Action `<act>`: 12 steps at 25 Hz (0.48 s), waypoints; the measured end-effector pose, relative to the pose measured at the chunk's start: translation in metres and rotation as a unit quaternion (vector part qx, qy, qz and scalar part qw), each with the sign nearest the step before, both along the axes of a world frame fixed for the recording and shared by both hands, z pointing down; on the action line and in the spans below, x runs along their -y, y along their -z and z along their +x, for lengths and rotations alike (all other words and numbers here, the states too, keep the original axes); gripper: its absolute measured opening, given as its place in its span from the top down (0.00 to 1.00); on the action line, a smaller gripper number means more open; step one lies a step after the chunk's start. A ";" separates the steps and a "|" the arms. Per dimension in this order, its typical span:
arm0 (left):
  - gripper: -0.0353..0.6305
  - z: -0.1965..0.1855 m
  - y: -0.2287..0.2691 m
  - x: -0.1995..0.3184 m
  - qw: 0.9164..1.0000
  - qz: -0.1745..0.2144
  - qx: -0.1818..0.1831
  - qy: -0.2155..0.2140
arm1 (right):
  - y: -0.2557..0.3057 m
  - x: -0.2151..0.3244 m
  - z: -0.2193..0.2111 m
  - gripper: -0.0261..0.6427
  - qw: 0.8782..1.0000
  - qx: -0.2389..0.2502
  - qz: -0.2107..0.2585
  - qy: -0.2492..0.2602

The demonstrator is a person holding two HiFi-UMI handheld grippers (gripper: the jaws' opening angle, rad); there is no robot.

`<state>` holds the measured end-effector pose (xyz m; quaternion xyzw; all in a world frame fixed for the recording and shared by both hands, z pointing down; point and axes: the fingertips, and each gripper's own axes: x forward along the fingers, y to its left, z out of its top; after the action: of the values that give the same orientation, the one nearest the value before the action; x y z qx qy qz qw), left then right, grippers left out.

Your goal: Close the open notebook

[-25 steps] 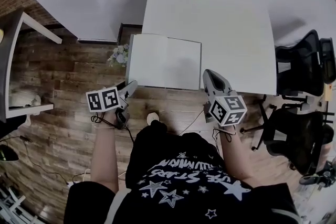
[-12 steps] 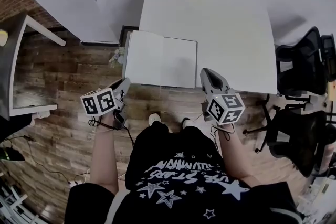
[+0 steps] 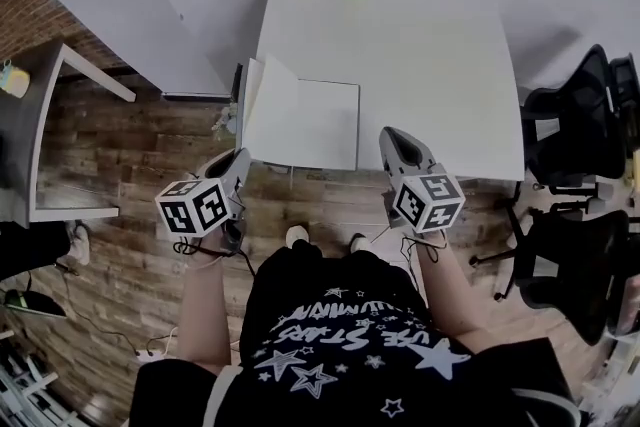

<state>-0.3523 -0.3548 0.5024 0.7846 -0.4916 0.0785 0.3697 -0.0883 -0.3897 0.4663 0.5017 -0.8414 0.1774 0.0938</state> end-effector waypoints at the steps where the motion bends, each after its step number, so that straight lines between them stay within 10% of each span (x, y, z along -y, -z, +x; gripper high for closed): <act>1: 0.89 0.005 0.003 0.000 1.000 0.005 0.008 0.000 | 0.001 0.000 0.003 0.96 1.000 0.000 0.001 0.002; 12: 0.89 0.074 0.032 -0.005 0.989 0.062 0.130 -0.021 | 0.011 -0.003 0.042 0.96 1.000 0.009 0.010 0.014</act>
<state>-0.2787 -0.3500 0.4705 0.7996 -0.5225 0.1571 0.2510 -0.0463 -0.3870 0.4552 0.4895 -0.8508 0.1717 0.0839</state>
